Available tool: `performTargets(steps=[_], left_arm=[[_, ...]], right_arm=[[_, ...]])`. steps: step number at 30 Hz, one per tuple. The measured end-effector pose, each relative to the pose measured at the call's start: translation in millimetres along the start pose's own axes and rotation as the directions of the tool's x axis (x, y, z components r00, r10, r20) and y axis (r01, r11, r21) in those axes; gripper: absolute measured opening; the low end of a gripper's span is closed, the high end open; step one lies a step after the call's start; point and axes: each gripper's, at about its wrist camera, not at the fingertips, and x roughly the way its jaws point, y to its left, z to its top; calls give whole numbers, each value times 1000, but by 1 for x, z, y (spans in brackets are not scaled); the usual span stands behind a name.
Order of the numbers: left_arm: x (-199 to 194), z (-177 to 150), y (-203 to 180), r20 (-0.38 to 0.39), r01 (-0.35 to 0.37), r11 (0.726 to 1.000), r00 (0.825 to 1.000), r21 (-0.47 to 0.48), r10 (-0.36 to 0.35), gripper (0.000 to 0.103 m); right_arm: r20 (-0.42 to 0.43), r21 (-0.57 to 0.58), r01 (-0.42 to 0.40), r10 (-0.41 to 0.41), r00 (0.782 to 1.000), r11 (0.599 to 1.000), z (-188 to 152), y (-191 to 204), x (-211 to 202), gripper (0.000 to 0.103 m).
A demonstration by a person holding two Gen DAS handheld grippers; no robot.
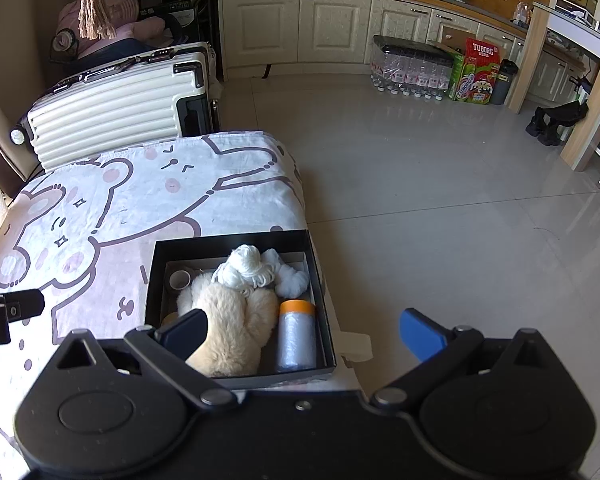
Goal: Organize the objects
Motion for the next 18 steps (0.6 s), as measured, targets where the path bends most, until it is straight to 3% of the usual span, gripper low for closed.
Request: performTargets(steps=[18], left_arm=[[-1, 0, 0, 3, 7, 1000, 1000, -1, -7, 103]], right_arm=[[2, -7, -1, 1, 1000, 1000, 0, 2, -2, 103]])
